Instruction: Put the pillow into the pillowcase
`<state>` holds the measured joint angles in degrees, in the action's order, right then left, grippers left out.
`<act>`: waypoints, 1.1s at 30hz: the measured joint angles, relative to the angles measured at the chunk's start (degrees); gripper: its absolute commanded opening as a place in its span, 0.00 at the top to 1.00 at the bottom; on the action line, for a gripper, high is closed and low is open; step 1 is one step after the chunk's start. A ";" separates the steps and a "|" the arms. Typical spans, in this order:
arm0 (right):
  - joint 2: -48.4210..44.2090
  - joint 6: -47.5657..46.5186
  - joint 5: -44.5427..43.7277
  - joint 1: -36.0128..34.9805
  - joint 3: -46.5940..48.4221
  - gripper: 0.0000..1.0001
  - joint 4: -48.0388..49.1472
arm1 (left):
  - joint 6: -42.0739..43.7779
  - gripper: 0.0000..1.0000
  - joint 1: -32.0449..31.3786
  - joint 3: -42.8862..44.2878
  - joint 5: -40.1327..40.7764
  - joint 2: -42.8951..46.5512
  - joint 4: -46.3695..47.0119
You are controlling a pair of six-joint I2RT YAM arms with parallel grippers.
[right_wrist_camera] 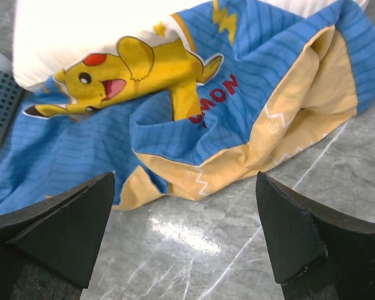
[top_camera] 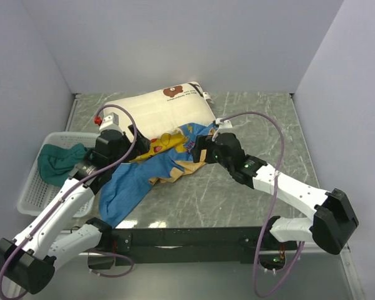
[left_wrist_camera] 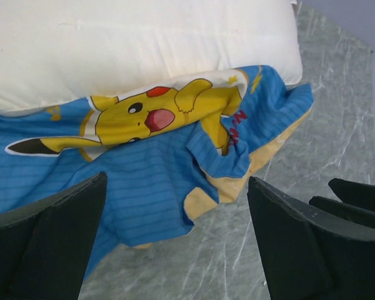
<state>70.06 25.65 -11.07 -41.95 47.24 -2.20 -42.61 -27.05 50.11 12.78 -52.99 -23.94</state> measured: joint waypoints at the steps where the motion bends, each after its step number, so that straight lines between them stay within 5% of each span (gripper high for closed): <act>1: 0.50 0.00 -0.02 0.00 0.07 0.00 -0.17 | 0.00 0.01 0.00 -0.17 0.00 0.00 -0.35; 18: 5.05 -0.07 -0.90 0.66 1.25 0.00 -0.85 | -0.48 0.01 -0.57 -7.76 -1.57 3.39 -0.35; 27: 15.80 1.44 4.85 15.91 5.73 0.06 -1.01 | -6.43 0.02 -10.51 -18.27 0.87 1.62 2.03; 33: 23.80 2.19 7.15 16.24 11.08 0.11 -0.26 | -9.25 0.06 -15.47 -19.63 3.82 -5.01 5.49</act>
<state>93.86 27.83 -3.92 -25.71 58.33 -2.46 -51.86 -42.52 30.48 16.60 -58.00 -18.46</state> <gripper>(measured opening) 0.916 0.970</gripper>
